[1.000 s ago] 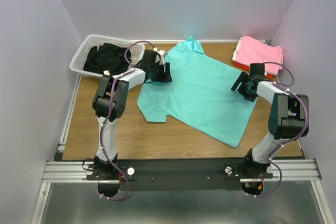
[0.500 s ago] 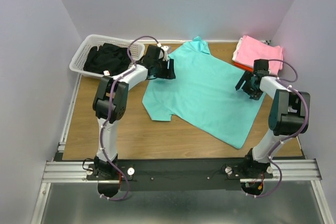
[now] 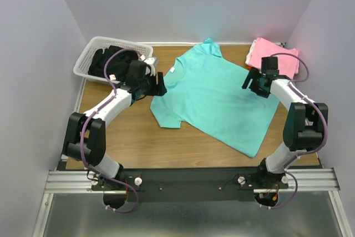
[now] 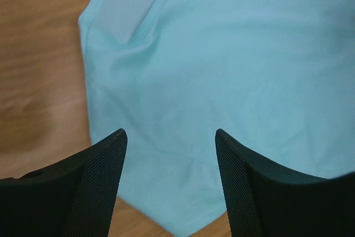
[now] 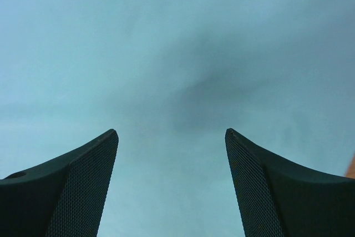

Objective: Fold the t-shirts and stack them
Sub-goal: Flatten the tshirt out

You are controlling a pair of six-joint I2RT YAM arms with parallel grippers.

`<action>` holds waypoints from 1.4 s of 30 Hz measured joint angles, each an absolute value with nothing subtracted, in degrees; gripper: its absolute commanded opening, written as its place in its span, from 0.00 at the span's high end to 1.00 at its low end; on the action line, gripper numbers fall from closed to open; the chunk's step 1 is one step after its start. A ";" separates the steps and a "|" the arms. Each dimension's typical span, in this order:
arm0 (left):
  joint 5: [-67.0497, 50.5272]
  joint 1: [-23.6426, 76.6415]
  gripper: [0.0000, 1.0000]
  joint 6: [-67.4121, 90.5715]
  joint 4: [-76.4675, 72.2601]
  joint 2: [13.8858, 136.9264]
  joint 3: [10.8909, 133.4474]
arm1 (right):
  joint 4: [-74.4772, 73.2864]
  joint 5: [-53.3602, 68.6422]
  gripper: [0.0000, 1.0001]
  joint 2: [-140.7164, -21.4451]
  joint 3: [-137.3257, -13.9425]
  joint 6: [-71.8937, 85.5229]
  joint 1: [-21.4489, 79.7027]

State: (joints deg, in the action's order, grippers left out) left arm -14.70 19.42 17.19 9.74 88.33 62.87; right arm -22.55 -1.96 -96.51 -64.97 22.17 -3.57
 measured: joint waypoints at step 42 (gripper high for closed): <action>-25.28 13.19 0.67 21.04 3.75 92.77 45.19 | -22.61 0.34 0.16 -102.74 -65.49 25.63 12.80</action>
State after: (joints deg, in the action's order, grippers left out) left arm -25.28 13.19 21.04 3.75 92.77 45.19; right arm -22.61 0.34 -102.74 -65.49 25.63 12.80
